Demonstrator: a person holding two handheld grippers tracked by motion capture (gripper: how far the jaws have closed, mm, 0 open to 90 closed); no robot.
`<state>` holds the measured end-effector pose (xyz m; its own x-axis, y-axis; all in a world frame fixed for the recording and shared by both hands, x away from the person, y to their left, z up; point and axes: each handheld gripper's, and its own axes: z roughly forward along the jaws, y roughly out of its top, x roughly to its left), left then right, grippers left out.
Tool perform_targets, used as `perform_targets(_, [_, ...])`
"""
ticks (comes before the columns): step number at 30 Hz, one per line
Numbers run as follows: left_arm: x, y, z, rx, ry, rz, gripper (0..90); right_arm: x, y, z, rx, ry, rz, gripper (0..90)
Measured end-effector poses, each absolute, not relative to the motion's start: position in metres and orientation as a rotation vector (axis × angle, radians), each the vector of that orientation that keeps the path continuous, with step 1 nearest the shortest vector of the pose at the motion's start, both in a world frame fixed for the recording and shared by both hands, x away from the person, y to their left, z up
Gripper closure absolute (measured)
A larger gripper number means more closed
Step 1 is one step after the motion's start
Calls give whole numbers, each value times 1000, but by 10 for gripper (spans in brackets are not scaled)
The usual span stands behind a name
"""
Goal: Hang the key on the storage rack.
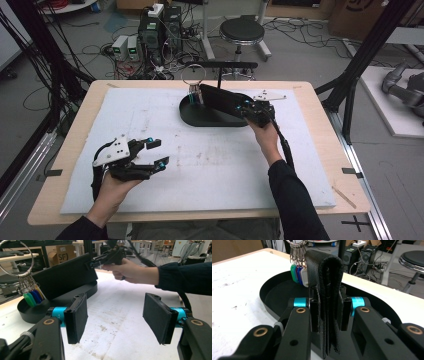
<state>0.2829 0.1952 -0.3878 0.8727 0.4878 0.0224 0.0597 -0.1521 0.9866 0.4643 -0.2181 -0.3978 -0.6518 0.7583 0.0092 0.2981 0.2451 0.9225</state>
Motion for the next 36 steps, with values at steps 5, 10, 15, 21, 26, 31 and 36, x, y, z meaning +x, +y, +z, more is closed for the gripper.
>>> perform_targets(5, [282,195,-388,1697,420,391,363,473,-212,-404,953,2086,1403,778])
perform_targets(10, [282,194,-390,1700,419,383,363,478,-217,-408,957,2084,1403,769])
perform_targets(15, [282,192,-390,1705,412,379,363,484,-227,-412,961,2098,1356,756])
perform_targets(21, [282,190,-391,1710,408,380,363,487,-231,-417,995,2131,1279,731])
perform_targets(26, [282,189,-392,1719,406,376,363,489,-229,-424,1035,2187,1193,702])
perform_targets(31, [283,189,-393,1716,408,373,363,488,-228,-424,1045,2195,1155,686])
perform_targets(36, [283,189,-393,1715,412,374,362,486,-229,-420,1065,2171,1151,589])
